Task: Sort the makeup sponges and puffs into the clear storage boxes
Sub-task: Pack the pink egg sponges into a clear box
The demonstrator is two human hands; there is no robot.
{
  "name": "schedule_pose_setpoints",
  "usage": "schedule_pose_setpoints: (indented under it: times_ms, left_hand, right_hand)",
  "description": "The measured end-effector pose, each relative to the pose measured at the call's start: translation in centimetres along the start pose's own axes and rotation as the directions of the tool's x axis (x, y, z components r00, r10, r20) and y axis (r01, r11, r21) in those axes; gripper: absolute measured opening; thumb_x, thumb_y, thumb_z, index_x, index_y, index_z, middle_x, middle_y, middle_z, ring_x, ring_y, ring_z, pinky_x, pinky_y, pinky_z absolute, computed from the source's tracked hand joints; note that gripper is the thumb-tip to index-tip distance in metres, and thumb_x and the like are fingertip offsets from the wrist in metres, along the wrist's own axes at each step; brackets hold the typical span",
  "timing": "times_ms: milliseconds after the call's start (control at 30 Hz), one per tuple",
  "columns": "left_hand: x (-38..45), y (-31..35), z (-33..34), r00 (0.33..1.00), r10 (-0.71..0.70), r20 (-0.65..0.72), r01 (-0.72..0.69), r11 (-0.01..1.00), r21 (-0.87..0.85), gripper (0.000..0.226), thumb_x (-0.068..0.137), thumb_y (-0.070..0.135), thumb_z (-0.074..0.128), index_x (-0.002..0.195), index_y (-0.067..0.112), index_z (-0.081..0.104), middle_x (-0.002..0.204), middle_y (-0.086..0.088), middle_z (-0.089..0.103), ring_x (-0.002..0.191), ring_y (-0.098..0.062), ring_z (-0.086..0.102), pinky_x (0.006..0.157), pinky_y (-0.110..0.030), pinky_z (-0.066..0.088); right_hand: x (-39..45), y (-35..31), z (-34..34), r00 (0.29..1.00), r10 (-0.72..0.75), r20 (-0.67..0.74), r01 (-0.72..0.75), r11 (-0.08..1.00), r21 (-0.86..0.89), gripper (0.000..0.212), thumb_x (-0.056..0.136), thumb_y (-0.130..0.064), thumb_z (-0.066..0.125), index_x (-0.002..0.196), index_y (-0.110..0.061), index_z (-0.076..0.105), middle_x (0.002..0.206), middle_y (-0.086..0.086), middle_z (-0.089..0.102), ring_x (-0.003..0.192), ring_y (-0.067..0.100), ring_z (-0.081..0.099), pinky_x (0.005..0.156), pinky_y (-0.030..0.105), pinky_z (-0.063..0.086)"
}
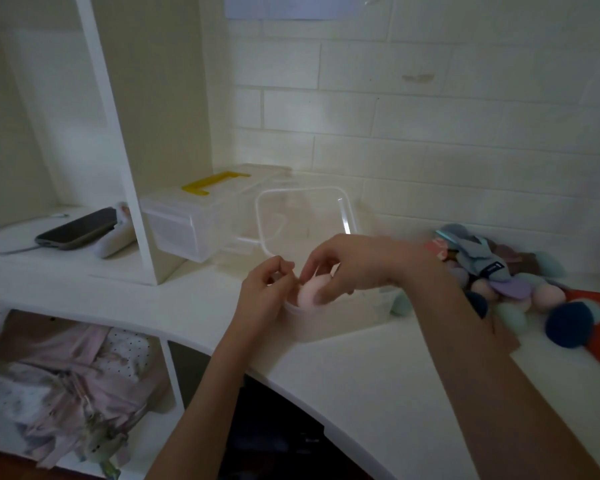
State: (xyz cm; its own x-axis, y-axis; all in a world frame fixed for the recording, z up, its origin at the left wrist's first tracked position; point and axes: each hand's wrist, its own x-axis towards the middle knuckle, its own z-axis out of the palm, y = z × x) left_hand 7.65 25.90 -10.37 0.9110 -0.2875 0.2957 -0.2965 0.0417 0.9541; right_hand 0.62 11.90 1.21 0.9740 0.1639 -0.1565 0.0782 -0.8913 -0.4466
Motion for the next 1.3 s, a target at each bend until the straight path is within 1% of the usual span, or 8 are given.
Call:
schedule_pose_setpoints:
  times_ms: [167, 400, 533, 667, 833, 967, 1200, 1300]
  left_hand:
    - [-0.1, 0.1, 0.1, 1.0, -0.007, -0.005, 0.007, 1.0, -0.022, 0.009, 0.063, 0.02, 0.054, 0.057, 0.015, 0.051, 0.1, -0.007, 0.069, 0.089, -0.035, 0.063, 0.073, -0.04, 0.046]
    - [-1.2, 1.6, 0.3, 0.998, -0.042, 0.052, 0.048, 0.99, -0.131, 0.006, 0.064, 0.007, 0.054, 0.059, 0.009, 0.057, 0.057, -0.007, 0.054, 0.057, -0.019, 0.051, 0.056, -0.026, 0.039]
    - [-0.5, 3.3, -1.3, 0.981, -0.049, 0.19, -0.014, 0.948, 0.317, 0.019, 0.063, 0.029, 0.059, 0.074, 0.02, 0.072, 0.08, 0.004, 0.063, 0.076, -0.008, 0.057, 0.069, -0.021, 0.04]
    - [0.3, 6.4, -1.3, 0.895, -0.259, 0.363, -0.025, 0.783, 0.621, 0.017, 0.077, 0.018, 0.067, 0.092, 0.014, 0.073, 0.094, -0.004, 0.068, 0.085, -0.013, 0.059, 0.076, -0.024, 0.045]
    - [1.1, 7.8, -1.3, 0.885, -0.33, 0.328, -0.015, 0.684, 0.729, 0.014, 0.078, 0.019, 0.072, 0.092, 0.02, 0.073, 0.09, 0.002, 0.065, 0.089, -0.014, 0.058, 0.081, -0.029, 0.047]
    - [0.6, 7.1, -0.9, 0.937, -0.263, 0.228, 0.048, 0.747, 0.663, 0.013, 0.082, 0.016, 0.07, 0.095, 0.015, 0.072, 0.081, 0.002, 0.061, 0.07, -0.012, 0.058, 0.055, -0.019, 0.05]
    - [0.2, 6.7, -0.5, 0.962, -0.264, 0.069, 0.166, 0.767, 0.62, 0.015, 0.078, 0.002, 0.064, 0.088, 0.007, 0.074, 0.062, -0.001, 0.057, 0.051, -0.01, 0.056, 0.037, -0.013, 0.044]
    - [0.1, 6.6, -0.4, 0.963, -0.266, 0.054, 0.186, 0.794, 0.579, 0.01, 0.079, 0.004, 0.067, 0.084, 0.007, 0.074, 0.058, 0.0, 0.056, 0.051, -0.009, 0.054, 0.037, -0.012, 0.044]
  right_hand:
    - [0.6, -0.5, 0.7, 1.0, -0.018, 0.001, 0.018, 1.0, -0.025, 0.015, 0.075, -0.012, 0.075, 0.087, -0.018, 0.07, 0.084, 0.005, 0.069, 0.065, 0.011, 0.056, 0.059, 0.019, 0.045]
    - [1.6, -1.6, 1.8, 1.0, -0.008, -0.029, 0.005, 0.992, -0.126, 0.019, 0.076, -0.009, 0.071, 0.07, -0.026, 0.065, 0.073, -0.004, 0.06, 0.057, 0.012, 0.055, 0.054, 0.023, 0.05]
    - [1.6, -0.2, 1.5, 0.997, 0.072, 0.021, -0.072, 0.997, -0.027, 0.023, 0.074, -0.009, 0.076, 0.08, -0.025, 0.062, 0.098, 0.006, 0.063, 0.073, 0.022, 0.068, 0.062, 0.035, 0.061]
    - [1.1, 0.7, 1.0, 0.998, 0.029, 0.048, -0.033, 0.994, 0.101, 0.032, 0.075, -0.011, 0.078, 0.1, -0.016, 0.06, 0.103, 0.003, 0.065, 0.063, 0.009, 0.06, 0.054, 0.019, 0.049]
    - [0.9, 1.5, 0.7, 0.998, 0.031, 0.061, -0.039, 0.991, 0.126, 0.025, 0.076, -0.007, 0.075, 0.094, -0.016, 0.062, 0.101, 0.004, 0.069, 0.066, 0.006, 0.059, 0.059, 0.017, 0.048]
    - [1.0, 1.2, 1.1, 0.994, -0.011, 0.113, -0.008, 0.986, 0.167, 0.02, 0.078, 0.001, 0.069, 0.089, -0.015, 0.066, 0.103, 0.015, 0.067, 0.073, 0.009, 0.059, 0.064, 0.016, 0.05]
    - [2.0, -0.2, 2.8, 0.997, -0.035, -0.067, 0.033, 0.999, -0.023, 0.009, 0.077, -0.024, 0.074, 0.074, -0.023, 0.065, 0.073, -0.006, 0.059, 0.062, 0.008, 0.053, 0.052, 0.009, 0.041]
    - [2.6, -0.1, 3.3, 0.996, 0.029, -0.09, -0.03, 0.999, -0.01, 0.017, 0.074, -0.031, 0.074, 0.067, -0.023, 0.06, 0.07, -0.006, 0.061, 0.063, 0.012, 0.057, 0.058, 0.018, 0.045]
